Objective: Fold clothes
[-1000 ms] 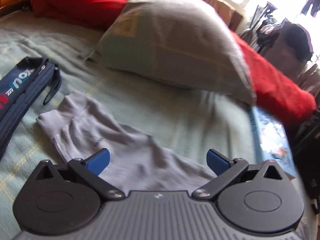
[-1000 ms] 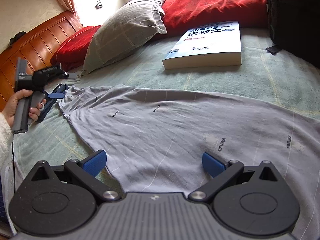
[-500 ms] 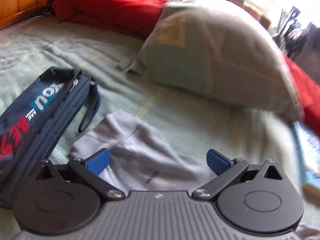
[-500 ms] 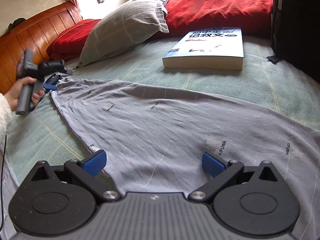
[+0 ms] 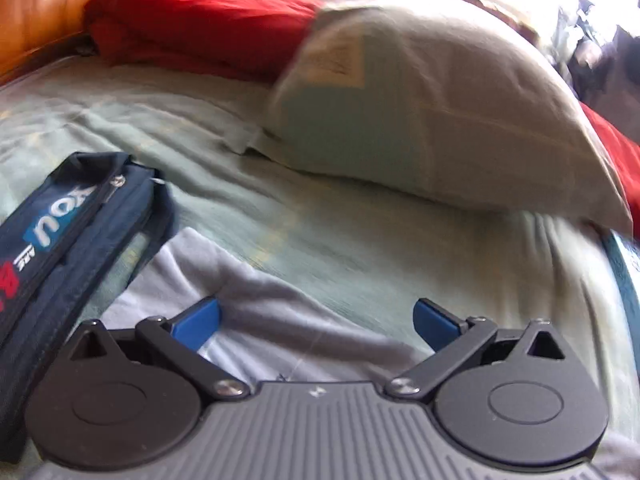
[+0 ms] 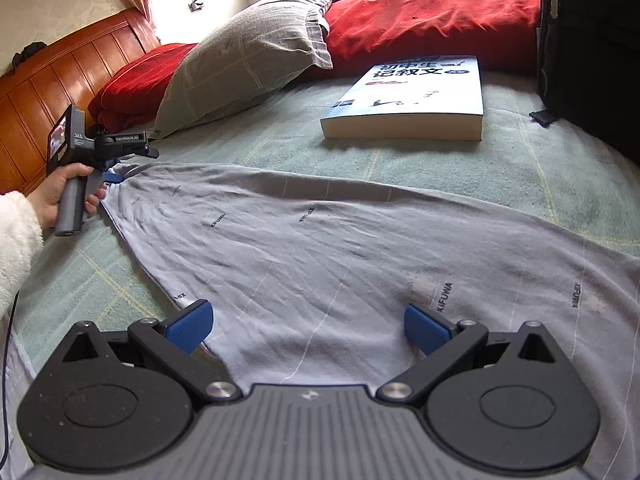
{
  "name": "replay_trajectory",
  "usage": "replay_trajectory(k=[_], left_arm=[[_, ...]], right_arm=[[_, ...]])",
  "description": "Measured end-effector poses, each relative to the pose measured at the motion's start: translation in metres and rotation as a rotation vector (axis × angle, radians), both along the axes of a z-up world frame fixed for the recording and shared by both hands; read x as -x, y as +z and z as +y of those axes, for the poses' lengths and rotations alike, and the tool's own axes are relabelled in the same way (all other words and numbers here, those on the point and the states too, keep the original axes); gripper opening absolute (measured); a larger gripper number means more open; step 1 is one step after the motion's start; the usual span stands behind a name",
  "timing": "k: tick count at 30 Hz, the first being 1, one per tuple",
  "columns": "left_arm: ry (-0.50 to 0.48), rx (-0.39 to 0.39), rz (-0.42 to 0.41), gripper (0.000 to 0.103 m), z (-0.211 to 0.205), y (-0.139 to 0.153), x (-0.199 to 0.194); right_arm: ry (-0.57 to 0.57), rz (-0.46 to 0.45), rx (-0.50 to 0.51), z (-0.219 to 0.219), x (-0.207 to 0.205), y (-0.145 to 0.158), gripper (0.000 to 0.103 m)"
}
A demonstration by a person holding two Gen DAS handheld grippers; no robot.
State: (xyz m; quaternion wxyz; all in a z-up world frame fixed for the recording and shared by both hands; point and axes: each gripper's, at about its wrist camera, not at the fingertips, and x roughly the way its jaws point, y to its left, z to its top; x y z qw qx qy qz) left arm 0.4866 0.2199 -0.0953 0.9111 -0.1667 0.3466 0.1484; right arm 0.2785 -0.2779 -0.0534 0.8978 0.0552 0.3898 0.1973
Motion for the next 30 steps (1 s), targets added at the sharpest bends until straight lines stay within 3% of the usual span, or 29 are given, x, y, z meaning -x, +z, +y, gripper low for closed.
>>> replay_trajectory(k=[3,4,9,10,13,15,19,23,26,28,30], left_arm=[[0.047,-0.117,-0.013,0.102,-0.012,0.011,0.002],[0.055,-0.122,-0.024,0.102,-0.014,0.017,0.005],[-0.100,0.094,-0.036,0.102,-0.004,0.028,0.021],[-0.113,0.139,-0.018,0.102,-0.001,0.026,0.024],[-0.093,0.165,0.105,0.102,0.011,0.010,0.027],[-0.045,0.091,0.107,0.102,0.014,0.010,0.030],[0.004,0.029,0.066,0.102,0.007,0.021,0.031],[-0.168,0.079,0.090,0.102,-0.011,0.021,0.023],[-0.293,0.022,0.132,0.102,-0.029,0.010,0.023],[-0.267,-0.090,0.185,0.102,-0.032,0.001,0.022],[-0.209,-0.125,0.191,0.102,-0.031,0.002,0.022]], right_arm=[[0.003,-0.010,0.017,0.002,0.000,-0.001,0.103],[0.004,-0.011,0.022,0.003,0.001,-0.001,0.103],[0.001,-0.010,0.020,0.002,0.000,0.000,0.103],[0.000,-0.009,0.019,0.002,0.000,0.000,0.103],[0.003,-0.009,0.020,0.002,0.000,0.000,0.103],[0.003,-0.010,0.020,0.002,0.000,-0.001,0.103],[0.005,-0.012,0.026,0.003,0.000,-0.001,0.103],[0.006,-0.013,0.030,0.003,0.000,-0.001,0.103],[0.006,-0.013,0.029,0.003,0.000,-0.001,0.103],[0.005,-0.011,0.025,0.003,0.000,-0.001,0.103],[0.003,-0.009,0.019,0.002,0.000,-0.001,0.103]])
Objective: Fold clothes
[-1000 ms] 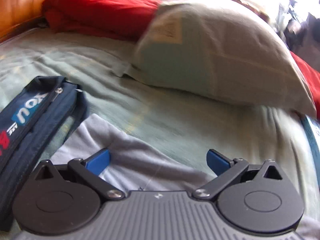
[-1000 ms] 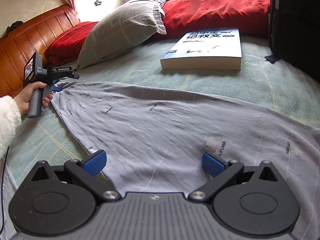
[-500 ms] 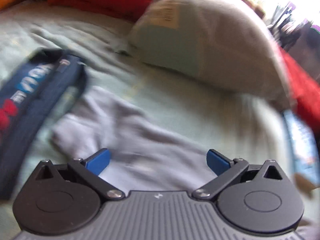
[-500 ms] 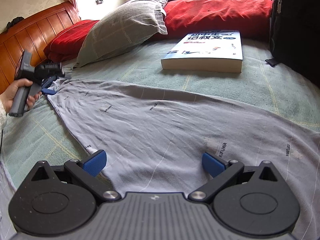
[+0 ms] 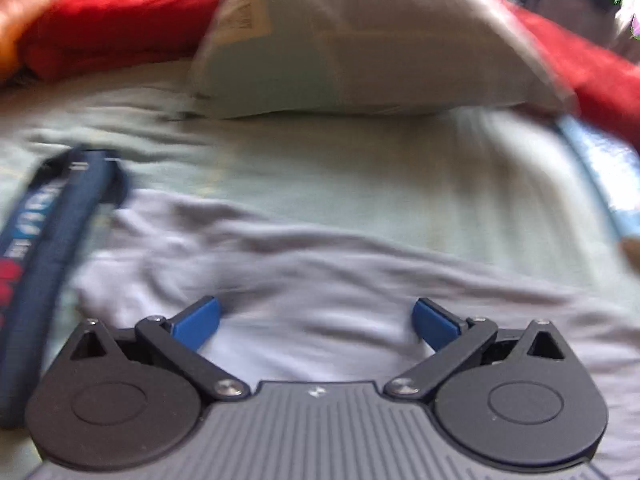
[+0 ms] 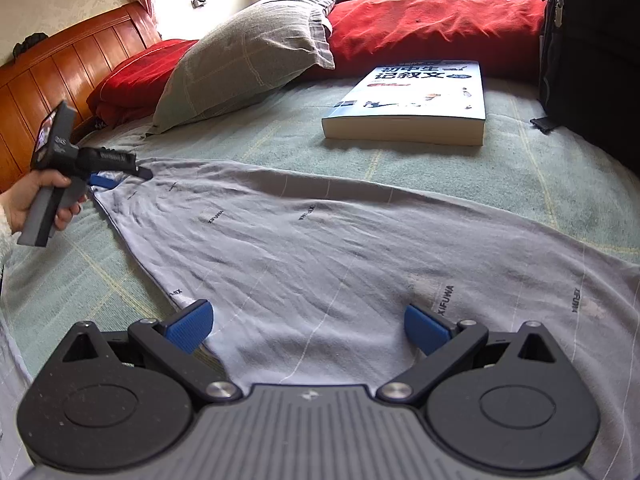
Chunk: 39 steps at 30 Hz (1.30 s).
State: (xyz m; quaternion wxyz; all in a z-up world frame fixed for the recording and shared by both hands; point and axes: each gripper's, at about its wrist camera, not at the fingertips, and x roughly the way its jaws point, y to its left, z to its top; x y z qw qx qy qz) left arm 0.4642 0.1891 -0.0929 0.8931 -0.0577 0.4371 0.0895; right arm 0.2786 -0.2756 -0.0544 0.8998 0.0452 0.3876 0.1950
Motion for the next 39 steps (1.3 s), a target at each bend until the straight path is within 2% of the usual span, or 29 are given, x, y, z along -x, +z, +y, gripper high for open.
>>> replay_trajectory(k=[2,4,10,13,18,21,25,31,37,39], left_arm=[[0.021,0.025,-0.012,0.102,-0.002,0.007,0.002],[-0.035,0.045,-0.030,0.102,-0.020,0.016,0.004],[-0.404,0.074,-0.003,0.102,-0.135,0.033,0.010],[-0.465,0.115,0.023,0.102,-0.184,0.032,0.014],[-0.465,0.009,-0.026,0.102,-0.231,0.033,0.011],[-0.412,0.037,-0.067,0.102,-0.233,0.030,0.005],[-0.358,-0.041,-0.054,0.102,-0.234,0.014,-0.003],[-0.437,-0.168,-0.087,0.102,-0.223,0.016,0.015],[-0.428,-0.057,-0.098,0.102,-0.212,0.029,0.021],[-0.434,0.026,-0.095,0.102,-0.213,0.029,0.021]], right_arm=[[-0.003,0.001,-0.005,-0.001,0.000,0.000,0.103],[-0.003,0.002,-0.007,-0.001,0.000,0.000,0.103],[-0.003,0.001,-0.005,-0.001,0.000,0.000,0.103],[0.000,-0.002,-0.001,0.000,0.000,0.000,0.103],[0.004,-0.009,0.015,0.001,0.001,-0.001,0.103],[0.004,-0.012,0.022,0.003,0.002,-0.001,0.103],[0.003,-0.017,0.037,0.006,0.002,-0.002,0.103],[0.009,-0.023,0.058,0.008,0.003,-0.003,0.103],[0.011,-0.032,0.083,0.012,0.004,-0.004,0.103],[0.015,-0.038,0.084,0.012,0.004,-0.005,0.103]])
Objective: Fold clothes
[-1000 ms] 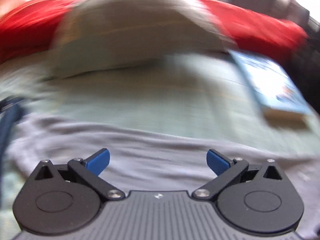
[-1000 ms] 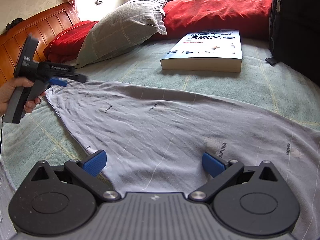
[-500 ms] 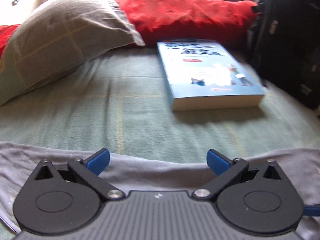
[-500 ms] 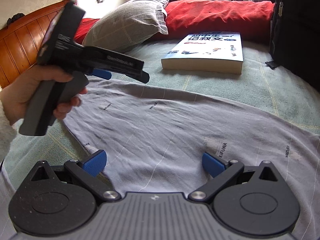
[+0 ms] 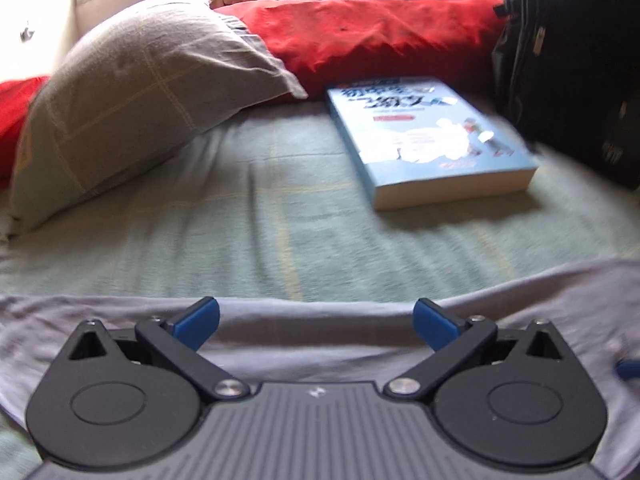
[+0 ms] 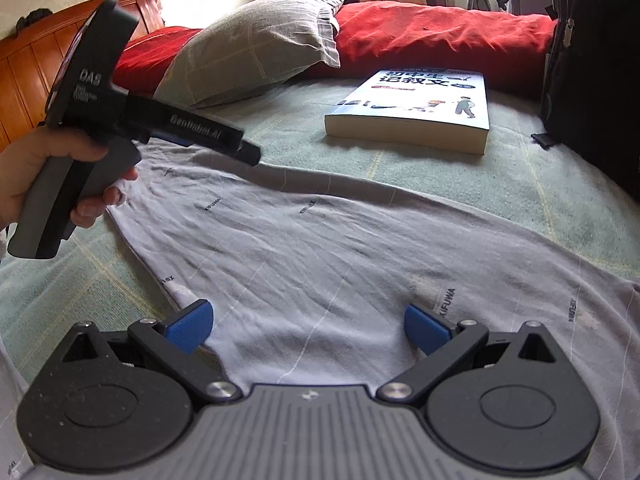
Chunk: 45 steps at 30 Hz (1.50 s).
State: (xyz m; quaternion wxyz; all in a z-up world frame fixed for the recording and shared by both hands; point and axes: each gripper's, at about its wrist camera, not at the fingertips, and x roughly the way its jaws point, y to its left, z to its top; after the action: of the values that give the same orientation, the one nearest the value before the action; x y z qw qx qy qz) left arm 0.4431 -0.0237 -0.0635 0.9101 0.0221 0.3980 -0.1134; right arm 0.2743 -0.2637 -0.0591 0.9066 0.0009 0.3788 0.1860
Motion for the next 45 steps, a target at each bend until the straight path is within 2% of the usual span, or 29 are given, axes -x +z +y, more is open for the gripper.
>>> replay_trajectory(k=[2,4,7,9,11,15,17,20,23,24,25,26,28,29,32,36,41,45], left_arm=[[-0.026,0.100,0.045,0.102,-0.001,-0.003,0.000],[-0.044,0.160,0.089,0.102,-0.001,-0.004,0.003],[-0.073,0.160,0.116,0.102,0.005,-0.002,0.020],[-0.090,0.153,0.102,0.102,0.012,0.001,0.038],[-0.106,0.147,0.085,0.102,0.020,0.003,0.058],[-0.104,0.200,0.109,0.102,0.039,-0.009,0.076],[-0.115,0.197,0.090,0.102,0.044,-0.010,0.085],[-0.141,0.192,0.072,0.102,0.046,-0.008,0.090],[-0.131,0.202,0.069,0.102,0.047,-0.015,0.087],[-0.126,0.210,0.061,0.102,0.048,-0.017,0.086],[-0.123,0.216,0.051,0.102,0.048,-0.018,0.087],[-0.123,0.221,0.046,0.102,0.049,-0.019,0.087],[-0.125,0.235,0.041,0.102,0.051,-0.019,0.088],[-0.126,0.246,0.041,0.102,0.053,-0.020,0.088],[-0.124,0.296,0.041,0.102,0.061,-0.021,0.087],[-0.111,0.350,0.039,0.102,0.068,-0.023,0.087],[-0.127,0.337,0.024,0.102,0.067,-0.025,0.089],[-0.130,0.326,0.016,0.102,0.065,-0.025,0.090]], right_arm=[[0.004,-0.006,0.001,0.000,0.000,-0.001,0.103],[0.008,-0.012,0.003,0.000,0.001,-0.001,0.103],[0.022,-0.023,0.004,0.000,0.001,-0.001,0.103],[0.032,-0.030,0.000,0.000,0.001,-0.001,0.103],[0.048,-0.031,-0.043,-0.004,-0.001,0.000,0.103],[0.043,-0.018,-0.139,-0.011,-0.006,0.011,0.103],[0.023,-0.037,-0.115,-0.012,-0.007,0.023,0.103],[0.043,-0.113,-0.003,-0.008,-0.015,0.052,0.103],[0.038,-0.198,0.119,0.002,-0.042,0.074,0.102],[0.043,-0.217,0.138,0.007,-0.054,0.077,0.100],[0.051,-0.211,0.150,0.012,-0.067,0.077,0.088],[0.065,-0.186,0.162,0.018,-0.082,0.075,0.068],[0.086,-0.125,0.200,0.031,-0.110,0.064,0.050],[0.098,-0.105,0.219,0.039,-0.120,0.055,0.043],[0.161,-0.072,0.242,0.053,-0.137,0.033,0.031],[0.196,-0.060,0.233,0.059,-0.143,0.014,0.028],[0.256,-0.104,0.221,0.062,-0.126,0.007,0.029],[0.285,-0.159,0.274,0.067,-0.115,0.002,0.029]])
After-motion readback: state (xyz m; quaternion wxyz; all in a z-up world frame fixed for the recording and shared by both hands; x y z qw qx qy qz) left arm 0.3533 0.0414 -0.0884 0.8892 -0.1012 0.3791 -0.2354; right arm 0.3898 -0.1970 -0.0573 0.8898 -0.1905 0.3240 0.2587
